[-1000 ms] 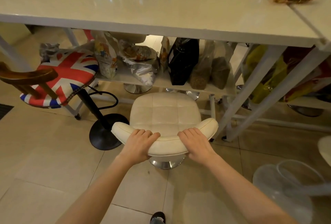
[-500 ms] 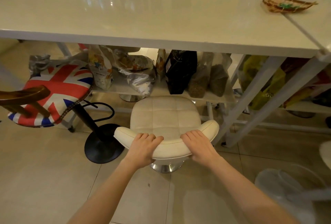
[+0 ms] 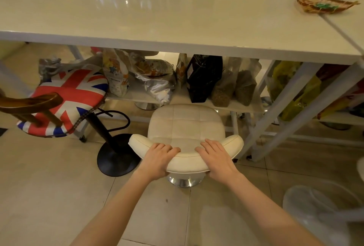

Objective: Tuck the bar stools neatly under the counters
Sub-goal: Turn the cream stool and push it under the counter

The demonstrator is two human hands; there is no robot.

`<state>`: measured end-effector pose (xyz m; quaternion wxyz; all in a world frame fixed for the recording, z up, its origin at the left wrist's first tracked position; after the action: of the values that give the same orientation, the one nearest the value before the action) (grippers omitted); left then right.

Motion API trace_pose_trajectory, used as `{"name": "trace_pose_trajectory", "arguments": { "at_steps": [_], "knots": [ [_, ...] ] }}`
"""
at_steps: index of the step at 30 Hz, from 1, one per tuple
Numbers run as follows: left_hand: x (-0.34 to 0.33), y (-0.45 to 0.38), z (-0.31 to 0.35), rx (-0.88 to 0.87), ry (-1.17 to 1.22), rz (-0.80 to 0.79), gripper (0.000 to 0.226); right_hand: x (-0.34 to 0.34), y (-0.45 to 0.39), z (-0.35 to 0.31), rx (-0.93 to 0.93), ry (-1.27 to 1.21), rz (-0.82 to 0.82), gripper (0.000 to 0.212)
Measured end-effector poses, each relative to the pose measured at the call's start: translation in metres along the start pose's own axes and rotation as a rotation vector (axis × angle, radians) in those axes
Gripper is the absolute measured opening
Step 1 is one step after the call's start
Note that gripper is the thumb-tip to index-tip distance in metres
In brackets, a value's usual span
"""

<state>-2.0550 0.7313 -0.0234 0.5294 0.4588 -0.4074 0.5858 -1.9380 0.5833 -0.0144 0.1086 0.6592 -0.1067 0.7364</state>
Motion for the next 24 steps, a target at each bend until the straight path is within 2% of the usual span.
{"name": "trace_pose_trajectory", "arguments": {
  "at_steps": [5,16,24],
  "knots": [
    [0.002,0.003,-0.009,-0.003,-0.003,0.004,0.072,-0.001,-0.003,-0.009,-0.006,0.003,0.012,0.094],
    [0.013,0.009,-0.038,-0.13,-0.011,-0.015,0.074,0.002,-0.014,-0.039,-0.099,0.042,-0.032,0.095],
    [0.016,0.009,-0.056,-0.193,0.014,-0.036,0.069,0.0,-0.021,-0.054,-0.163,0.069,-0.053,0.097]
  ]
}}
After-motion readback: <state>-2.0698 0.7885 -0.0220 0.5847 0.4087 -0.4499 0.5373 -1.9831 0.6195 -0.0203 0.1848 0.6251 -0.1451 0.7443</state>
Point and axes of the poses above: each hand's wrist, its own y-axis away from the middle knuckle, its own x-axis out of the back of the hand, z = x × y, the point moved 4 cm from there along -y, towards the middle knuckle, and after that the axes turned 9 degrees about y, right-handed, at the moved point
